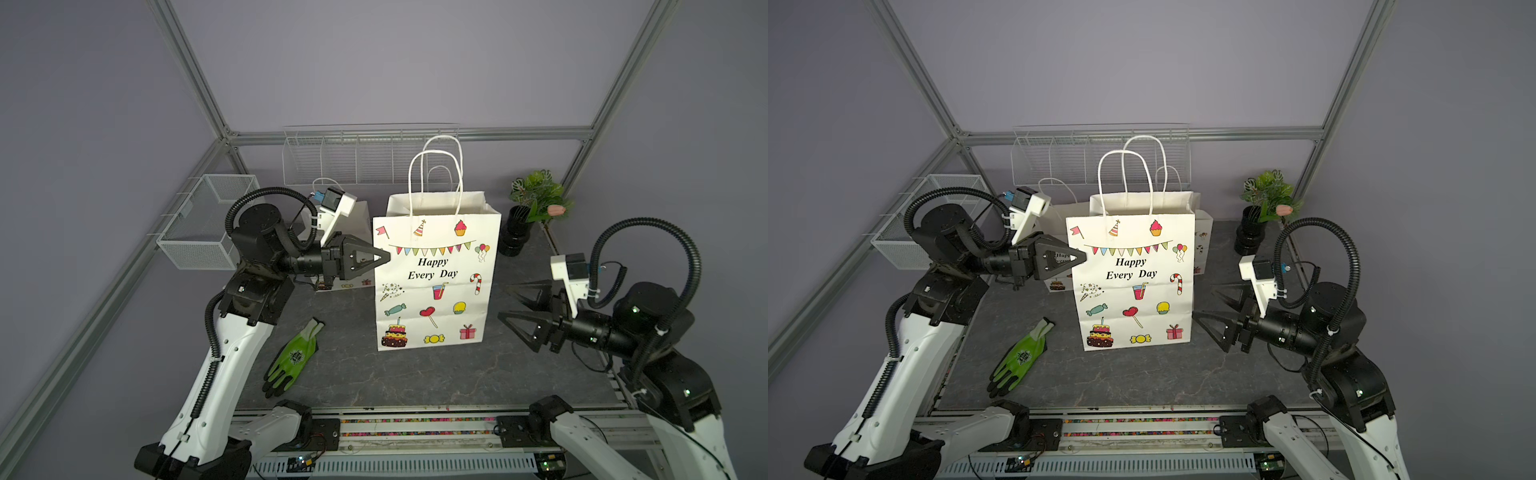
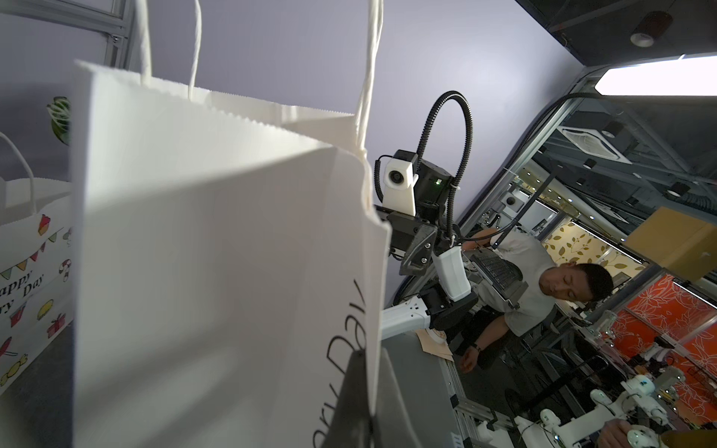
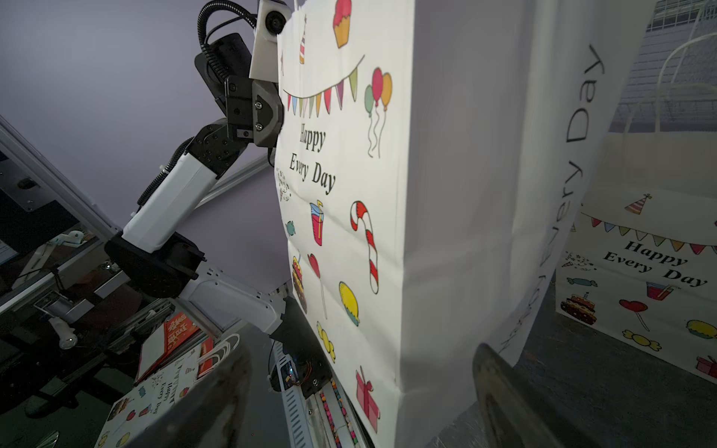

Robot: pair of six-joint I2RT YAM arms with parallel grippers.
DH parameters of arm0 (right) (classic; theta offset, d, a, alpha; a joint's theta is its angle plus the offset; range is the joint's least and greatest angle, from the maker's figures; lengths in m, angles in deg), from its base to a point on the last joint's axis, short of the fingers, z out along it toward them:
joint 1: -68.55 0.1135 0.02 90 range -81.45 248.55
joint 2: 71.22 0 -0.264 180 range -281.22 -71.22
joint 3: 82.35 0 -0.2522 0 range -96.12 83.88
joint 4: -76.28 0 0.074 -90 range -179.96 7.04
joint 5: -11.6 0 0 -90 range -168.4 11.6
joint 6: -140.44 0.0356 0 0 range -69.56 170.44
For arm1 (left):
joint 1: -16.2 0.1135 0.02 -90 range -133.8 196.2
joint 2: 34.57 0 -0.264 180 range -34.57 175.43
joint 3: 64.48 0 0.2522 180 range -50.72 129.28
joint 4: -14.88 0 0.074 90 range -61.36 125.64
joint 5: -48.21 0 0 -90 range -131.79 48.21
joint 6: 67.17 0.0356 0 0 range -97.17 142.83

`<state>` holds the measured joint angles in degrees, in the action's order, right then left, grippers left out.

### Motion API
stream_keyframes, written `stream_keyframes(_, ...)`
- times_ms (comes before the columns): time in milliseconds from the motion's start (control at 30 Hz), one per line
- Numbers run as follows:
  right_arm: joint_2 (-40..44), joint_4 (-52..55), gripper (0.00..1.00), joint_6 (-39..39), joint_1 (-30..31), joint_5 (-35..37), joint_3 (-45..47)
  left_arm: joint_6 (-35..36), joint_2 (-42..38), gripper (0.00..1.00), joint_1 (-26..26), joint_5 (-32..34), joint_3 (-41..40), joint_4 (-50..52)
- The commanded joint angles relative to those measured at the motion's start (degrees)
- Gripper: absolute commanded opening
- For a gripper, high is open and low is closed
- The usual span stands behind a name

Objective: Put away the paper bag
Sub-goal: Press the paper bag.

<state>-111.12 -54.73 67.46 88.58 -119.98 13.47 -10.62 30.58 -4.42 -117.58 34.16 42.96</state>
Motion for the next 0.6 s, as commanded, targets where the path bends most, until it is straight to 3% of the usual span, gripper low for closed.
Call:
stream_keyframes(0, -2.6, -4.3, 0.89, 1.4, -0.1, -3.6, 1.6, -1.6, -1.2, 0.00, 0.1, -3.7, 1.7, -1.5)
stream_keyframes(200, -3.7, -24.1, 0.89, 16.2, 0.0, -15.3, 5.9, -1.9, -1.7, 0.00, 0.1, -3.0, 1.4, -1.5)
stream_keyframes(333, -2.7, -32.5, 0.89, 24.4, 0.5, -18.8, 7.0, -1.6, -1.2, 0.00, 0.2, -2.2, 1.3, -1.4)
stream_keyframes(433, -1.4, -31.5, 0.89, 25.2, 0.6, -19.4, 6.2, -1.4, -1.2, 0.00, 0.7, -1.9, 1.2, -1.4)
stream_keyframes(567, 0.8, -15.9, 0.89, 15.0, 0.6, -16.5, 3.2, -1.3, -1.9, 0.00, 1.4, -2.1, 2.3, -1.4)
